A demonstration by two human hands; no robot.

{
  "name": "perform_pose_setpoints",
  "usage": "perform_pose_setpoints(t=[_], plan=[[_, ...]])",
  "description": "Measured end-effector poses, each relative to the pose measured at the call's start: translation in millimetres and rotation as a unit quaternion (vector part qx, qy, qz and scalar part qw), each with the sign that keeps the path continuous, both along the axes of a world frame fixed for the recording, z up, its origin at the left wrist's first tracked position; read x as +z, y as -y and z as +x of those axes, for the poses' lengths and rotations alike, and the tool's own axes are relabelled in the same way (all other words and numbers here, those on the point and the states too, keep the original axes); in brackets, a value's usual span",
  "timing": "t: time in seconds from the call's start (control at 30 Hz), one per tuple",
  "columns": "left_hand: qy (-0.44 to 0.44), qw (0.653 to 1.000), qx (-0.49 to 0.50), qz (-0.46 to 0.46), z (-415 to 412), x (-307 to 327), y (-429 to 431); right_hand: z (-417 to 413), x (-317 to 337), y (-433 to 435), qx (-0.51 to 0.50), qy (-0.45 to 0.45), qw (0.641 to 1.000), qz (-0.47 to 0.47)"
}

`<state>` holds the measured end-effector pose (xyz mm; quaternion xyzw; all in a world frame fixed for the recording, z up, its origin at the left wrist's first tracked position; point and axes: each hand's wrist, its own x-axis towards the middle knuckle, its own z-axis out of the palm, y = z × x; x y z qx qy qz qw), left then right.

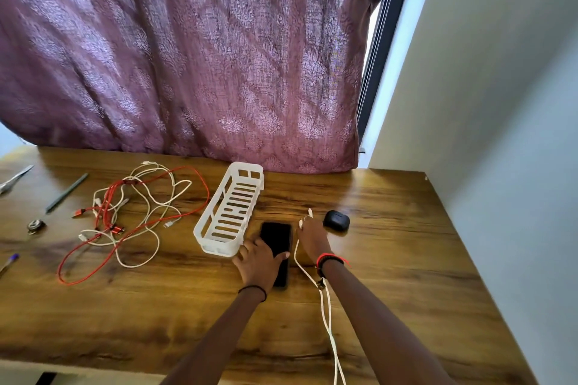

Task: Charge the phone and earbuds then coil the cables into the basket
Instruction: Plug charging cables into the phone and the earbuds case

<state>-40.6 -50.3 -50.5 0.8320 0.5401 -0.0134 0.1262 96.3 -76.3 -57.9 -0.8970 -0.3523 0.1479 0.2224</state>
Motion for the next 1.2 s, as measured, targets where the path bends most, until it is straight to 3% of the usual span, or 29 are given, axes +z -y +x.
perform_pose_setpoints(t=[0.23,0.43,0.63,0.9,1.2], plan=[[0.016,0.991,0.062,-0.116,13.6,12.5,-17.0,-6.3,2.3,-6.1,-0.019,0.025,0.999,-0.024],[0.041,0.985,0.058,-0.158,15.0,16.7,-22.0,-5.3,6.5,-8.1,-0.029,-0.024,0.999,-0.002],[0.193,0.953,0.032,-0.23,13.0,15.9,-20.4,5.7,13.5,-7.8,-0.047,-0.055,0.997,0.005],[0.286,0.909,0.015,-0.301,4.9,1.2,-50.7,14.2,10.1,-11.1,-0.145,-0.261,0.947,0.114],[0.405,0.852,0.025,-0.332,7.7,54.7,-84.4,17.6,21.7,-10.3,-0.16,-0.299,0.927,0.161]])
